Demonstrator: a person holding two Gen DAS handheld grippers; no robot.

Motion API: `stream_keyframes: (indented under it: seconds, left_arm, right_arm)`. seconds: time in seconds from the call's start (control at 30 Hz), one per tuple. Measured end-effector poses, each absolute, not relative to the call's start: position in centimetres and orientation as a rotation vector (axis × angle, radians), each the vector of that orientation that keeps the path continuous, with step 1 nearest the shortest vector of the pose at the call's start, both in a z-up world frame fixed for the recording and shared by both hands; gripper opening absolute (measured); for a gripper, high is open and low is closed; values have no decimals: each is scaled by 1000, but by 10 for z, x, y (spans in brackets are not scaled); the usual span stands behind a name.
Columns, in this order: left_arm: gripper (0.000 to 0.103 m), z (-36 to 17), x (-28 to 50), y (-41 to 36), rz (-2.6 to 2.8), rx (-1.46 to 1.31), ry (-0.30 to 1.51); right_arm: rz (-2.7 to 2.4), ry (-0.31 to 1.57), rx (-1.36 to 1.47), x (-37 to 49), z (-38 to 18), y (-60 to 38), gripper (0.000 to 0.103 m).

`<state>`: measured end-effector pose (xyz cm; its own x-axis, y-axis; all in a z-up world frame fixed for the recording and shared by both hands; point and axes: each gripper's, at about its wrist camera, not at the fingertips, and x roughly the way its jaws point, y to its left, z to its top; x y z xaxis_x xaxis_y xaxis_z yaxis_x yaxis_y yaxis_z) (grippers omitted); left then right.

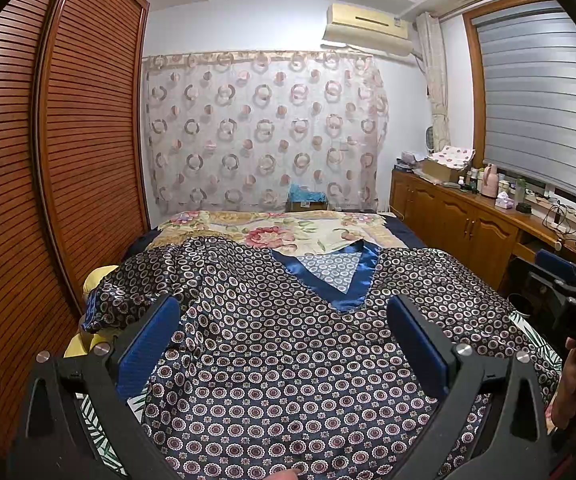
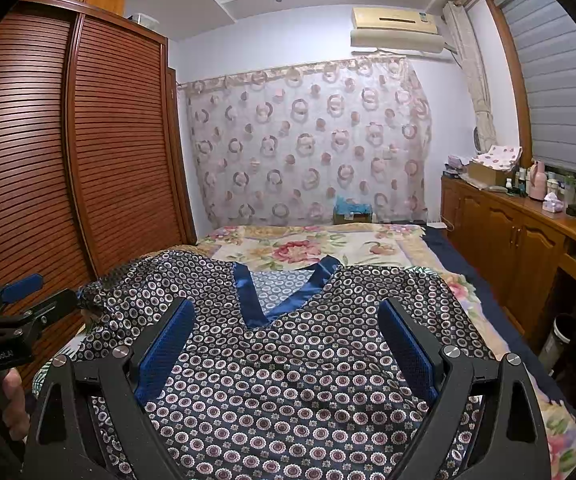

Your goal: Fold small clothes

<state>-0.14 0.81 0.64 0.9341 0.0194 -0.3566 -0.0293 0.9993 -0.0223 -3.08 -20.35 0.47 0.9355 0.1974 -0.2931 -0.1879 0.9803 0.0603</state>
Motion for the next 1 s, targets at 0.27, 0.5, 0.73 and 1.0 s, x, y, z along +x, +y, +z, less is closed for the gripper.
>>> stream_keyframes:
  seconds: [0.27,0.5,0.73,1.0]
  left_arm:
    - [103,6,2,10,19,-26,388]
    - [103,-11,12,40,58,-34,451]
    - [103,-30,26,78,101,-4,517]
    - [103,-39,37,139,106,-33,560]
  right_arm:
    - [210,309,31,-24,3,-201,94]
    - [241,337,18,-5,-8,-194,94]
    - [281,367,-18,20,-16,-182,94]
    - [361,423,-59,52,-31,-164,94]
